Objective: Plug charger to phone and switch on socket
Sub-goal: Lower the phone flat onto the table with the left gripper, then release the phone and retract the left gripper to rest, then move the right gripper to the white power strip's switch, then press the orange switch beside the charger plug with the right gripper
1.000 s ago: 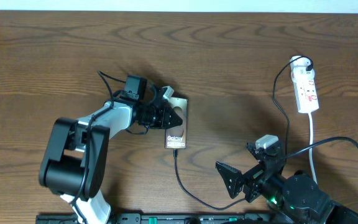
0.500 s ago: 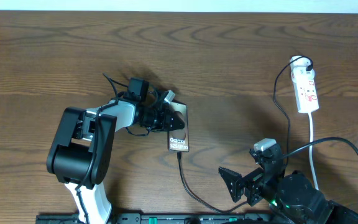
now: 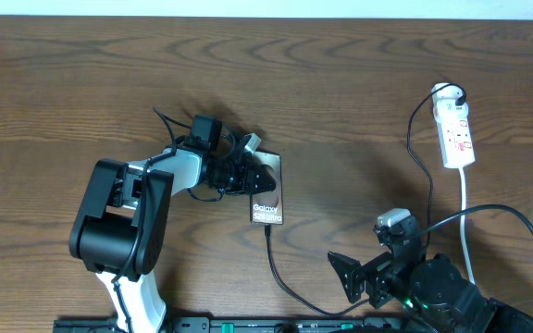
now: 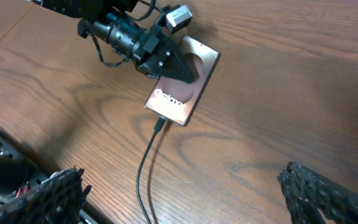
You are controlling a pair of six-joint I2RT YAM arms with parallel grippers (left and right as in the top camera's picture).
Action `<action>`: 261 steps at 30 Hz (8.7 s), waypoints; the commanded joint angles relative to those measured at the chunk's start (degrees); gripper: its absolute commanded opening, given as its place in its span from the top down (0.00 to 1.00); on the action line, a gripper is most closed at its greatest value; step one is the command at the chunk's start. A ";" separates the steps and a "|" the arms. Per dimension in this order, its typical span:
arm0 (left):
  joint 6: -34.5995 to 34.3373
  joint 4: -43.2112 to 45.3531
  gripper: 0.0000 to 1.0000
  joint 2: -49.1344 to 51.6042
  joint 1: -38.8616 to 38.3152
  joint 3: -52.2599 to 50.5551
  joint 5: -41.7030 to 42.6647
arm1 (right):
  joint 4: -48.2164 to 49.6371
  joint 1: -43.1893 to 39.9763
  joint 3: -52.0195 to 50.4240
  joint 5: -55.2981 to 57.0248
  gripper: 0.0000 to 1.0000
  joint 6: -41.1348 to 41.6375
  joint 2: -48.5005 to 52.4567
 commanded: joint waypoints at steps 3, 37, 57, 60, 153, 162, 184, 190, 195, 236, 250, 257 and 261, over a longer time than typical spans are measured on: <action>-0.48 -0.02 0.70 0.79 -0.07 0.24 -7.74 | -0.48 0.35 0.76 0.46 0.01 0.59 -0.22; -1.44 -5.38 0.59 0.79 -0.07 0.24 -25.77 | -0.72 0.35 0.68 3.23 0.01 0.61 -0.22; -1.64 -6.08 0.59 0.79 -0.07 0.24 -33.16 | -1.14 0.35 0.44 3.28 0.01 0.61 -0.22; -1.64 -6.78 0.59 0.61 -0.07 0.26 -35.21 | -1.11 0.35 0.44 3.28 0.01 0.59 -0.22; -9.20 -44.44 0.02 -84.87 1.44 0.98 -59.04 | -12.79 -82.77 36.48 -24.37 0.99 6.60 64.00; -9.20 -44.44 0.02 -84.87 1.44 0.98 -59.04 | -8.96 -82.75 36.48 -23.37 0.99 14.78 64.89; -9.20 -44.44 0.02 -84.87 1.44 0.98 -59.04 | -13.90 -82.68 57.13 -19.65 0.98 18.40 81.88; -9.20 -44.44 0.02 -84.87 1.44 0.98 -59.04 | -14.64 -82.53 62.20 -20.31 0.98 19.30 88.76; -9.20 -44.44 0.02 -84.87 1.44 0.98 -59.04 | -14.16 -82.27 64.67 -21.31 0.99 20.28 94.49; -9.20 -44.44 0.02 -84.87 1.44 0.98 -59.04 | -3.41 -77.09 65.31 -28.13 0.99 26.10 108.06; -9.20 -44.44 0.02 -84.87 1.44 0.98 -59.04 | -7.30 -74.60 65.37 -24.96 0.99 21.49 105.88; -9.20 -44.44 0.02 -84.87 1.44 0.98 -59.04 | -10.80 -74.64 65.37 -14.29 0.99 17.16 91.82; -9.20 -44.44 0.02 -84.87 1.44 0.98 -59.04 | -13.27 -74.64 65.37 -6.67 0.99 15.23 82.90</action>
